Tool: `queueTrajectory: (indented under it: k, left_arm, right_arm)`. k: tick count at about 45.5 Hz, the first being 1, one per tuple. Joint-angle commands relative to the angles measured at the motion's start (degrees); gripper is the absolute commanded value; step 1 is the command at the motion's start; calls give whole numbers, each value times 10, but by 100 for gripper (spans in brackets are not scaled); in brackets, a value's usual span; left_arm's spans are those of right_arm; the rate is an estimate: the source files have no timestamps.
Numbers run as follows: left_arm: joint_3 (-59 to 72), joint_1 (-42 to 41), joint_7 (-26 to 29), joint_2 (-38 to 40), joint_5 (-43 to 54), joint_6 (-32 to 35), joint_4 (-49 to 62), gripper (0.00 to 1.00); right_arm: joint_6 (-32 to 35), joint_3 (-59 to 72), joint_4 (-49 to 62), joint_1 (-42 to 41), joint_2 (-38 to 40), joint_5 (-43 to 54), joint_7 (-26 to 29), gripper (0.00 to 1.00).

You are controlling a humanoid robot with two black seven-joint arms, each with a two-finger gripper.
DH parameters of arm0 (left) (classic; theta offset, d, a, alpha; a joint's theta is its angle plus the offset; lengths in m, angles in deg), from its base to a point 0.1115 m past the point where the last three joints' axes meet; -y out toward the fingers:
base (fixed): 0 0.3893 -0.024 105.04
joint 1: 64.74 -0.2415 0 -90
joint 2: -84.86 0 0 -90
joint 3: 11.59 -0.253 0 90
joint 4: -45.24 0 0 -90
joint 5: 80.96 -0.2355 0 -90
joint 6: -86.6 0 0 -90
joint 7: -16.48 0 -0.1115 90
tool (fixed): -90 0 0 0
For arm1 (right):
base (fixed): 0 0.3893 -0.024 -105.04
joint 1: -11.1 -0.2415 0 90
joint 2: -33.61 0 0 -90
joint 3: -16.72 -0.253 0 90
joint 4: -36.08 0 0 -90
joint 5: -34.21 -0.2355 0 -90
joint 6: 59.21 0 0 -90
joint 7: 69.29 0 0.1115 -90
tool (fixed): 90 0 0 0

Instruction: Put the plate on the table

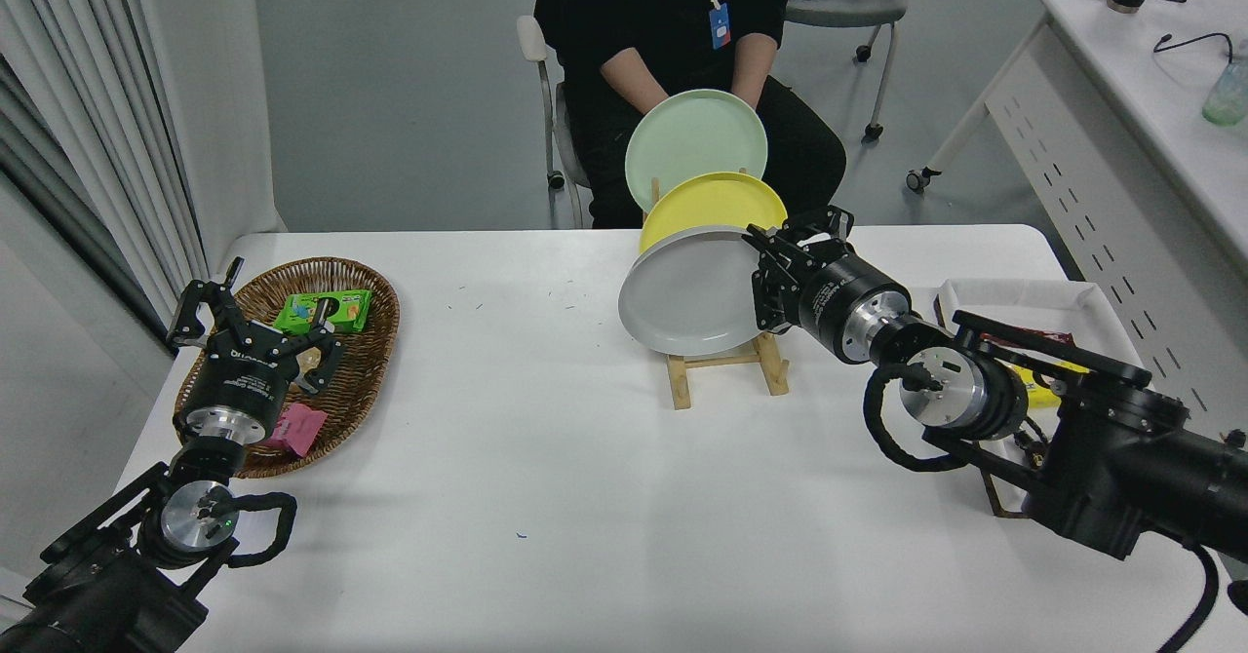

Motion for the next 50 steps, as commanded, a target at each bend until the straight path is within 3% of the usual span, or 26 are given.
queueTrajectory:
  k: [1, 25, 50]
  left_arm:
    - [0, 0, 0, 0, 0, 0, 0, 98]
    - [0, 0, 0, 0, 0, 0, 0, 98]
    - [0, 0, 0, 0, 0, 0, 0, 98]
  right_arm:
    - [-18, -5, -12, -23, -2, -46, 1, 0]
    - [-20, 5, -15, -34, -31, -74, 23, 0]
    - [-20, 8, -31, -104, -33, -70, 23, 0]
